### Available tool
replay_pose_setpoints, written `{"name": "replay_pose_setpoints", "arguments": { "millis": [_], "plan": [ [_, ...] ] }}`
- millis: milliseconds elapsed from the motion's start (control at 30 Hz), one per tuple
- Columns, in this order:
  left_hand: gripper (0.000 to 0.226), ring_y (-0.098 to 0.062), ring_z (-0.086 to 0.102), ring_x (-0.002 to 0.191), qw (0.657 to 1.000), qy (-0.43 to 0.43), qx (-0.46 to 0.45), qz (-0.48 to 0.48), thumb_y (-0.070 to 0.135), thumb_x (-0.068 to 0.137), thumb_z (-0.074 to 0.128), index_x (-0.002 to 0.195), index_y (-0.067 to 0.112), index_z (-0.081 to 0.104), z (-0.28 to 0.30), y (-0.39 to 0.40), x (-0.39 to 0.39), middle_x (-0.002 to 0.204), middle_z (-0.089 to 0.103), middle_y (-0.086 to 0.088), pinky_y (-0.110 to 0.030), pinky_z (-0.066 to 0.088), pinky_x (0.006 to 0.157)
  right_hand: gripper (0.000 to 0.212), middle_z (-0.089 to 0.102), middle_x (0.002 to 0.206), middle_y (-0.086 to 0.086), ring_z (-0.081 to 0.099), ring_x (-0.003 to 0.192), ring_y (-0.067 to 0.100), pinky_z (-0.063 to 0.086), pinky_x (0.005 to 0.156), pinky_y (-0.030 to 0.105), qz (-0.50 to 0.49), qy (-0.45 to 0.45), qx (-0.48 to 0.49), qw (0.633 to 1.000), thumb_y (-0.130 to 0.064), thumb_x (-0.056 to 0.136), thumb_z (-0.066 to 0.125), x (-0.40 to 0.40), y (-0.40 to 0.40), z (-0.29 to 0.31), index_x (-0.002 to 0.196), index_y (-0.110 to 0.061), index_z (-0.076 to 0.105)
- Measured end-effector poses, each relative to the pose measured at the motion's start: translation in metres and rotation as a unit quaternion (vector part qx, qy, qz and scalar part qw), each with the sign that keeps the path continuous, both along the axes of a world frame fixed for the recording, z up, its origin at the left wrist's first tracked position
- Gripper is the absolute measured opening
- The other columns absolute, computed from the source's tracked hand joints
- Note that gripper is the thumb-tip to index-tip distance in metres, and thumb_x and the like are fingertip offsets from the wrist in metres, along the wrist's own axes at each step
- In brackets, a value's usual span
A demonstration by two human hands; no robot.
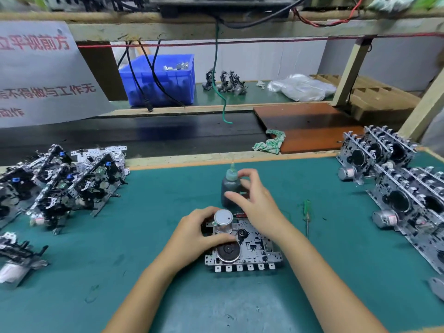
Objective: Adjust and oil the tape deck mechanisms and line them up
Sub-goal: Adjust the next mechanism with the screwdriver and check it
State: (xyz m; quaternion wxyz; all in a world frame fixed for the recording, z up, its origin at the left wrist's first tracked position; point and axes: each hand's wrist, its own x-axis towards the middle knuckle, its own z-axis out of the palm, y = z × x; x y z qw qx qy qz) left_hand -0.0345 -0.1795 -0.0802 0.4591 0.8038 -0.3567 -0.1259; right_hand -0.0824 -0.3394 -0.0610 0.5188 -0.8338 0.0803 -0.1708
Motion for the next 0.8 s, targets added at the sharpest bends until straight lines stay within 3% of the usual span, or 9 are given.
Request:
{"name": "replay_pose_setpoints", "arguments": {
  "millis": [133, 233, 300, 400, 467, 567, 633, 700, 800],
  "plan": [
    [0.035, 0.004, 0.059, 0.097, 0.999, -0.003, -0.04, 0.004, 0.05, 0.066, 0.068, 0.099, 0.047, 0.059, -0.009, 0.008, 0.0, 0.102, 0.067, 0.019, -0.017, 0.043, 0.088, 0.033, 0.056, 0.129, 0.004, 0.054, 0.111, 0.022, 0.039, 0.097, 0.037, 0.033, 0.052, -0.057, 0.996, -0.02, 0.092, 0.058, 0.032, 0.006, -0.001, 0.107, -0.024, 0.029],
    [0.033, 0.006, 0.058, 0.095, 0.999, -0.02, -0.041, -0.004, 0.051, 0.069, 0.066, 0.1, 0.049, 0.056, -0.012, 0.006, -0.001, 0.099, 0.066, 0.026, -0.012, 0.041, 0.085, 0.036, 0.054, 0.128, 0.01, 0.055, 0.106, 0.024, 0.039, 0.098, 0.038, 0.065, 0.116, -0.042, 0.99, -0.017, 0.091, 0.061, 0.041, 0.004, -0.002, 0.106, -0.019, 0.029],
    [0.032, 0.006, 0.057, 0.097, 0.999, -0.023, -0.037, -0.007, 0.052, 0.071, 0.064, 0.102, 0.051, 0.054, -0.013, 0.007, 0.0, 0.1, 0.064, 0.029, -0.012, 0.041, 0.086, 0.041, 0.052, 0.127, 0.007, 0.051, 0.108, 0.021, 0.039, 0.097, 0.037, 0.059, 0.125, -0.09, 0.986, -0.021, 0.087, 0.066, 0.036, -0.001, 0.002, 0.107, -0.019, 0.03],
    [0.033, 0.006, 0.056, 0.1, 0.999, -0.022, -0.038, -0.014, 0.052, 0.072, 0.063, 0.103, 0.053, 0.053, -0.014, 0.008, 0.001, 0.102, 0.062, 0.032, -0.012, 0.04, 0.088, 0.046, 0.053, 0.113, -0.004, 0.05, 0.108, 0.015, 0.04, 0.095, 0.036, -0.019, 0.053, -0.121, 0.991, -0.036, 0.081, 0.07, 0.01, -0.008, 0.014, 0.109, -0.023, 0.036],
    [0.031, 0.004, 0.056, 0.101, 0.999, -0.021, -0.042, -0.018, 0.05, 0.073, 0.063, 0.103, 0.054, 0.053, -0.015, 0.007, 0.001, 0.105, 0.061, 0.034, -0.013, 0.04, 0.089, 0.064, 0.05, 0.117, -0.011, 0.045, 0.113, 0.007, 0.038, 0.099, 0.031, 0.03, 0.09, -0.12, 0.988, -0.056, 0.072, 0.069, -0.015, -0.014, 0.024, 0.121, -0.028, 0.038],
    [0.03, 0.002, 0.055, 0.101, 0.999, -0.013, -0.045, -0.023, 0.049, 0.074, 0.063, 0.103, 0.054, 0.053, -0.015, 0.007, 0.002, 0.108, 0.057, 0.037, -0.015, 0.04, 0.089, 0.114, 0.03, 0.144, -0.012, 0.025, 0.133, 0.004, 0.024, 0.111, 0.028, 0.156, 0.244, -0.286, 0.913, -0.074, 0.053, 0.07, -0.046, -0.02, 0.026, 0.145, -0.03, 0.019],
    [0.029, 0.002, 0.054, 0.099, 0.999, -0.014, -0.039, -0.019, 0.045, 0.077, 0.065, 0.101, 0.055, 0.053, -0.015, 0.007, 0.003, 0.105, 0.057, 0.04, -0.014, 0.039, 0.088, 0.126, 0.02, 0.15, -0.01, 0.016, 0.138, 0.01, 0.016, 0.115, 0.027, 0.181, 0.259, -0.417, 0.852, -0.073, 0.052, 0.072, -0.057, -0.019, 0.018, 0.149, -0.024, 0.009],
    [0.031, 0.002, 0.054, 0.097, 0.999, -0.027, -0.033, -0.017, 0.037, 0.081, 0.067, 0.101, 0.055, 0.052, -0.016, 0.007, 0.002, 0.101, 0.056, 0.042, -0.013, 0.039, 0.086, 0.124, 0.022, 0.148, -0.007, 0.018, 0.137, 0.012, 0.016, 0.113, 0.025, 0.17, 0.233, -0.466, 0.837, -0.069, 0.055, 0.073, -0.059, -0.016, 0.011, 0.15, -0.02, 0.01],
    [0.03, 0.001, 0.053, 0.095, 0.998, -0.058, -0.023, -0.018, 0.035, 0.083, 0.067, 0.101, 0.053, 0.051, -0.015, 0.007, -0.001, 0.098, 0.058, 0.039, -0.01, 0.038, 0.084, 0.111, 0.032, 0.143, -0.007, 0.026, 0.131, 0.01, 0.027, 0.107, 0.024, 0.149, 0.193, -0.46, 0.854, -0.058, 0.06, 0.075, -0.056, -0.015, 0.009, 0.148, -0.02, 0.018]
  ]
}}
